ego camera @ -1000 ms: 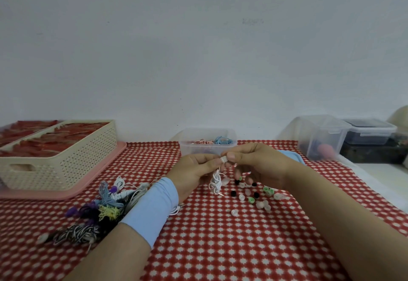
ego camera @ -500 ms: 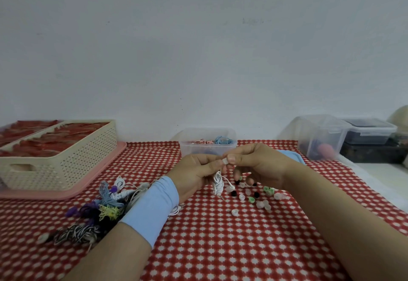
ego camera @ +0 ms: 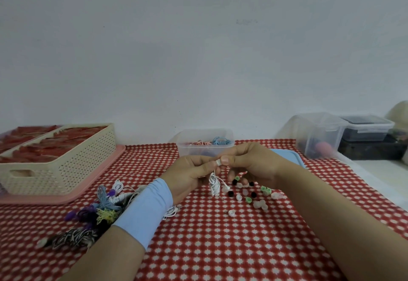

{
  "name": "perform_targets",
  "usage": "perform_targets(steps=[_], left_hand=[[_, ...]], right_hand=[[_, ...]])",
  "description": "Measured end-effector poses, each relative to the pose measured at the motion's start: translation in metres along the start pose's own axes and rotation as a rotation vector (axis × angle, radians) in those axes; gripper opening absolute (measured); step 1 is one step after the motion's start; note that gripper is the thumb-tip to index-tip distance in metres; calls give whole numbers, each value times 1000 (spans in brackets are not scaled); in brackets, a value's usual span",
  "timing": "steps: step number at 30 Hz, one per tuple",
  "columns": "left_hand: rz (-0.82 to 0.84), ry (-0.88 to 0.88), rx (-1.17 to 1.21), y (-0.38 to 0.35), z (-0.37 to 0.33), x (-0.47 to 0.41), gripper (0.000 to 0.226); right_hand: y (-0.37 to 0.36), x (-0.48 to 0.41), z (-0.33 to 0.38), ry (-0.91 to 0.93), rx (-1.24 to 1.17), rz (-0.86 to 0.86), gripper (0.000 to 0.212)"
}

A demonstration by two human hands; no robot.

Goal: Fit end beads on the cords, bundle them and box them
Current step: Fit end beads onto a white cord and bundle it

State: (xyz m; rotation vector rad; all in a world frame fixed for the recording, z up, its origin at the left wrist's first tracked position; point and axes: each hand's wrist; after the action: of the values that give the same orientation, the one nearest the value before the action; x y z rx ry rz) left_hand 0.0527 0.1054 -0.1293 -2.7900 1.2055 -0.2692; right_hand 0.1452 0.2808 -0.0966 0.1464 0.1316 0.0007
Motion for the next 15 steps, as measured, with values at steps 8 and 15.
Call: perform_targets(steps=[8, 15], left_hand=[[-53, -28, -29, -2, -5, 0, 36], [-138, -79, 25, -1, -13, 5, 32]], right_hand=[[-1, 0, 4, 36, 69, -88, 22], [-1, 2, 5, -41, 296, 3, 19]])
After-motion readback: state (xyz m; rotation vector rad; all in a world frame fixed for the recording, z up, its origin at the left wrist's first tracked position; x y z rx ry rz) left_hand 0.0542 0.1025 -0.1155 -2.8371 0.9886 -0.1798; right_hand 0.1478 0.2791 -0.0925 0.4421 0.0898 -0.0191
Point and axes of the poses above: each hand's wrist, its own x-axis away from the middle knuckle, its own y-axis out of the back of the hand, z = x × y, and after that the axes turned 8 degrees about y, right-handed
